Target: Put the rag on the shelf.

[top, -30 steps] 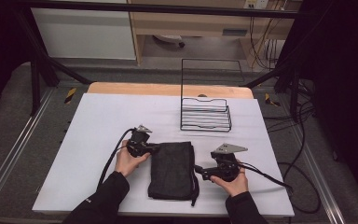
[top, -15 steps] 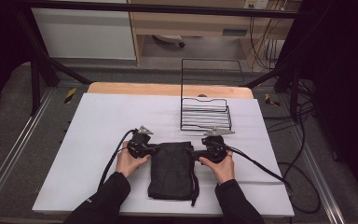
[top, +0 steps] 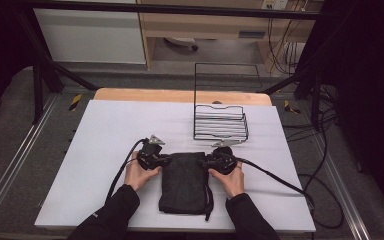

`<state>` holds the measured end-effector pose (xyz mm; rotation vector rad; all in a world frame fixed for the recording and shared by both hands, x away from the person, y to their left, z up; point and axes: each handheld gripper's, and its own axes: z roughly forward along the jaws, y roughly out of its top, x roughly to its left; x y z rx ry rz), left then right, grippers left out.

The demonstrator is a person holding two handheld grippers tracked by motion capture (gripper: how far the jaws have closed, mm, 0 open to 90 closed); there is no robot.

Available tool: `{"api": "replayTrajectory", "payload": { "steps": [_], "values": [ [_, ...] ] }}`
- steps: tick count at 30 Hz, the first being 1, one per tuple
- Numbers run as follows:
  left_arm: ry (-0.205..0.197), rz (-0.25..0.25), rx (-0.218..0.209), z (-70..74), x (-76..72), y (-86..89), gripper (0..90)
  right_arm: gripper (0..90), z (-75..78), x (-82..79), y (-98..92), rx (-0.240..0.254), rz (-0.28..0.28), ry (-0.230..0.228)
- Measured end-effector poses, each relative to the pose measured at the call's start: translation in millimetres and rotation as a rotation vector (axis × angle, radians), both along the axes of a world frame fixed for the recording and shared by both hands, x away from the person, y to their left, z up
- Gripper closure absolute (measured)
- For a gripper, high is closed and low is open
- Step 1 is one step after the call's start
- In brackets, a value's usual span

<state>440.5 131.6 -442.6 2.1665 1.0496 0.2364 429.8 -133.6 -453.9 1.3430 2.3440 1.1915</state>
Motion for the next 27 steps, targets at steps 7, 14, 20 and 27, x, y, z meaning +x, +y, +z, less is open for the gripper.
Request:
{"api": "replayTrajectory", "payload": {
  "steps": [7,14,20,27],
  "values": [
    [0.021,0.010,-0.014,0.3,1.1,1.0,78.2,63.5,-1.0,-1.2,1.1,0.031,0.006,0.032],
    [0.016,-0.002,-0.016,0.5,1.5,2.1,80.0,74.7,-2.8,1.1,-3.4,0.099,0.016,0.084],
    [0.024,-0.003,-0.029,1.7,1.7,3.8,81.0,76.7,-1.0,-0.3,-3.5,0.097,0.019,0.073],
    [0.007,-0.006,-0.057,9.5,0.0,8.0,81.4,77.0,5.0,-2.8,-4.2,0.102,0.019,0.055]
  ]
}}
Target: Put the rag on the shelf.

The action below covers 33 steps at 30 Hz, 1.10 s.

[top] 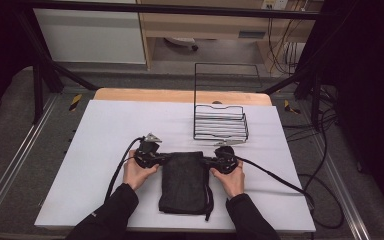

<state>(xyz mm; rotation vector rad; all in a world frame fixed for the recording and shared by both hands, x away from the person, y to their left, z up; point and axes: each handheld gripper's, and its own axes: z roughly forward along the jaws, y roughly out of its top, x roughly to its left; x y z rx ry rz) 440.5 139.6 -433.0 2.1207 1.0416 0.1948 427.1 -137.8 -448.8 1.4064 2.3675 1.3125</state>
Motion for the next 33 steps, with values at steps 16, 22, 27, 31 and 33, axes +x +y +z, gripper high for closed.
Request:
{"api": "replayTrajectory", "payload": {
  "steps": [16,22,27,31,33],
  "values": [
    [-0.051,-0.025,-0.036,23.0,-9.1,3.8,81.7,77.5,23.1,-9.4,-1.1,0.024,0.014,-0.067],
    [-0.081,-0.033,-0.052,34.7,-13.9,4.6,81.8,77.9,28.8,-11.5,-2.9,0.038,0.008,-0.081],
    [-0.112,-0.038,-0.061,44.2,-18.5,5.2,81.8,78.1,37.5,-15.1,-1.9,0.042,0.013,-0.115],
    [-0.135,-0.041,-0.074,51.9,-21.5,7.3,81.9,78.2,45.9,-18.3,-2.5,0.048,0.012,-0.148],
    [-0.146,-0.041,-0.084,56.1,-23.4,7.9,81.9,78.2,50.3,-20.1,-3.2,0.054,0.011,-0.164]
  ]
}}
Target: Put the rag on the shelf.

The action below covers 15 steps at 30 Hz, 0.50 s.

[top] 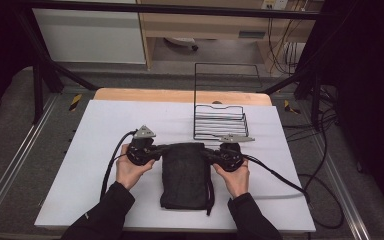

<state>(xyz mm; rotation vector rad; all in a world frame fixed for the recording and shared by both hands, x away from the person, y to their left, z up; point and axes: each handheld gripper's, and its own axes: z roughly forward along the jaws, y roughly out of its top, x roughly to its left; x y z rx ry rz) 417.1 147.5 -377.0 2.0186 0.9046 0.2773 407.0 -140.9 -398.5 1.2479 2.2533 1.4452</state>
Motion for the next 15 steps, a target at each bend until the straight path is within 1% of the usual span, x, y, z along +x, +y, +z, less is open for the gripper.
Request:
{"api": "replayTrajectory", "payload": {
  "steps": [7,9,15],
  "values": [
    [-0.041,-0.005,-0.023,12.9,-7.2,0.0,81.9,78.4,13.3,-6.2,-0.8,0.005,-0.002,-0.054],
    [-0.053,-0.009,-0.029,16.8,-9.2,0.1,81.9,78.5,17.0,-8.1,-0.9,0.005,-0.002,-0.076],
    [-0.087,-0.014,-0.049,27.3,-14.7,0.1,81.9,78.7,27.3,-13.0,-3.5,0.021,-0.006,-0.111]
  ]
}}
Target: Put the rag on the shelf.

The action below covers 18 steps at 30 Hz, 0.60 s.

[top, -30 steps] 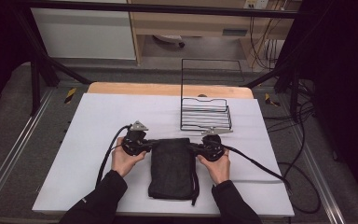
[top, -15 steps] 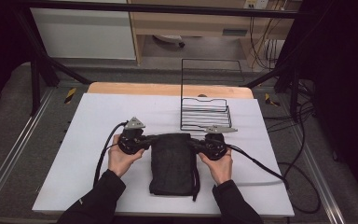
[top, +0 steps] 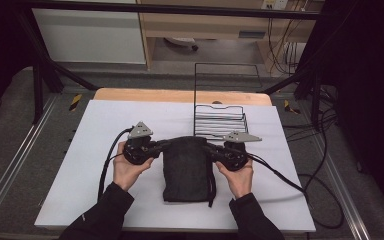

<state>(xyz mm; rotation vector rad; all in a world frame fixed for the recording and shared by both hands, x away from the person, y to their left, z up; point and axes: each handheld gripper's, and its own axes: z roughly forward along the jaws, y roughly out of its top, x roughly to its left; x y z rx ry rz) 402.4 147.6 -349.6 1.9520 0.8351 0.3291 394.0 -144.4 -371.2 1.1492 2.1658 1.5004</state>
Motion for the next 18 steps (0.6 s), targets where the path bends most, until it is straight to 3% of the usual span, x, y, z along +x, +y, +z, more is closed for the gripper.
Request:
{"api": "replayTrajectory", "payload": {
  "steps": [18],
  "values": [
    [-0.109,-0.014,-0.047,27.9,-14.1,-7.4,82.0,79.1,34.3,-17.4,-8.9,-0.004,-0.020,-0.146]
  ]
}}
